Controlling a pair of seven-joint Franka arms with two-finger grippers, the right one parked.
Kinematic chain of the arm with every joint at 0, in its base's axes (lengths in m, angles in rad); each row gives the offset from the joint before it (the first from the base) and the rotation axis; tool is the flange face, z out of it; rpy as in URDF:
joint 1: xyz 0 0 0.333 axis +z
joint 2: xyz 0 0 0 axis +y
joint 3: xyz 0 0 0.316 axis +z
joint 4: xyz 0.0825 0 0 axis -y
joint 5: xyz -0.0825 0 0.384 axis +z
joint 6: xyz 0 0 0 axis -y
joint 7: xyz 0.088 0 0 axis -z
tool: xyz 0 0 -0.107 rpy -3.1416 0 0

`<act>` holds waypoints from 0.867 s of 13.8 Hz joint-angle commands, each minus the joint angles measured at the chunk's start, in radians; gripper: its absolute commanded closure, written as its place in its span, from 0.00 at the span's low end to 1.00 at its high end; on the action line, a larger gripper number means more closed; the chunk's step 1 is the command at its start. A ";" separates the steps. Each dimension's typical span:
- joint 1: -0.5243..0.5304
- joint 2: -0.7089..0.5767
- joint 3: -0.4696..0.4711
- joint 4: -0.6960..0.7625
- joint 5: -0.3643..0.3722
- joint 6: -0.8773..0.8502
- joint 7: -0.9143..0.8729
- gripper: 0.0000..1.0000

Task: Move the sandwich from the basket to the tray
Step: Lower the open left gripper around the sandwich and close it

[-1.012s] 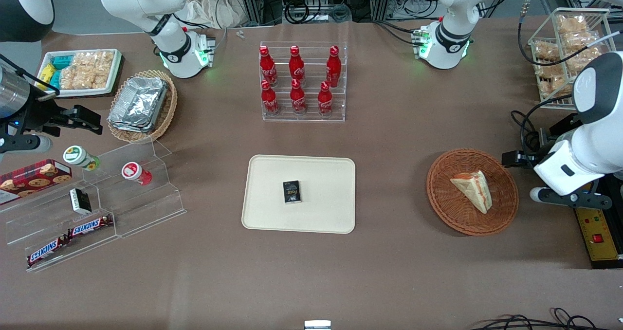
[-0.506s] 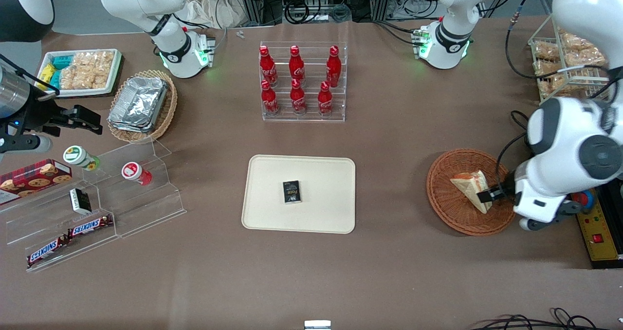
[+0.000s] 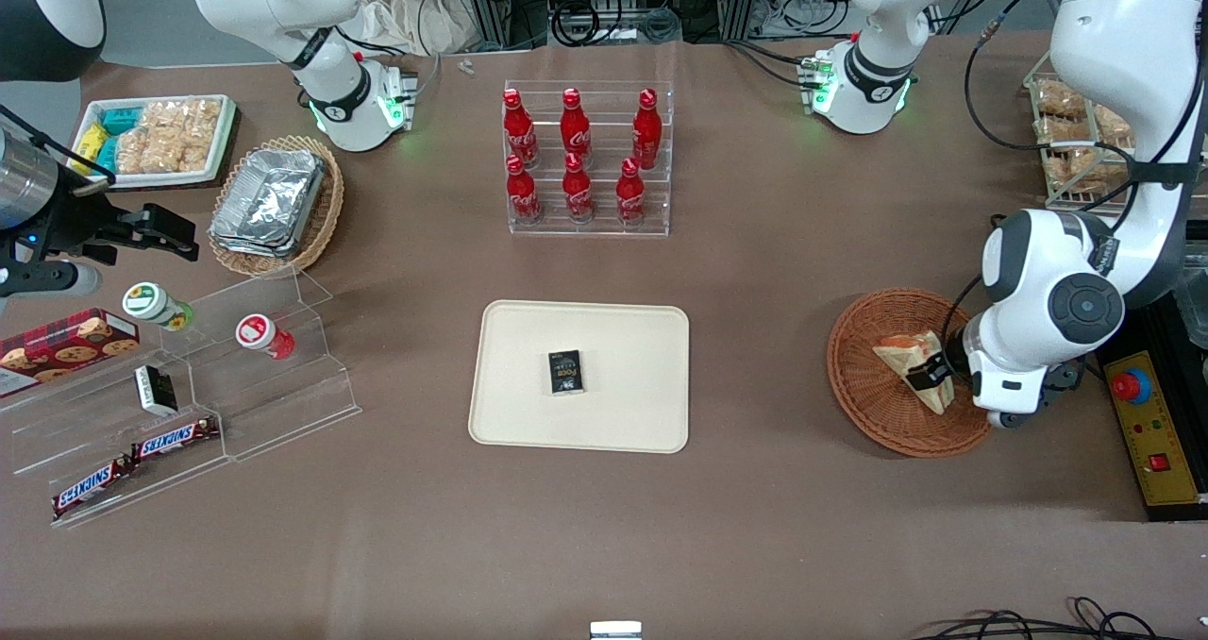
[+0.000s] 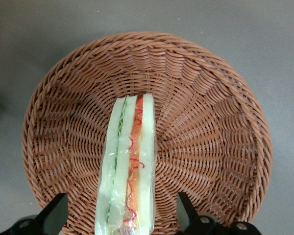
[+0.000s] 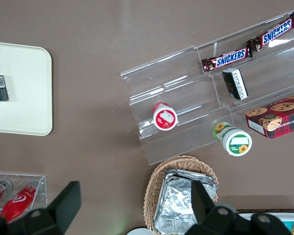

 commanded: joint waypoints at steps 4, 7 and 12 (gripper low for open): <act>0.008 0.047 -0.005 -0.051 0.019 0.113 -0.128 0.00; 0.006 0.063 -0.005 -0.036 0.019 0.127 -0.172 0.70; 0.008 0.031 -0.008 0.024 0.015 0.055 -0.150 1.00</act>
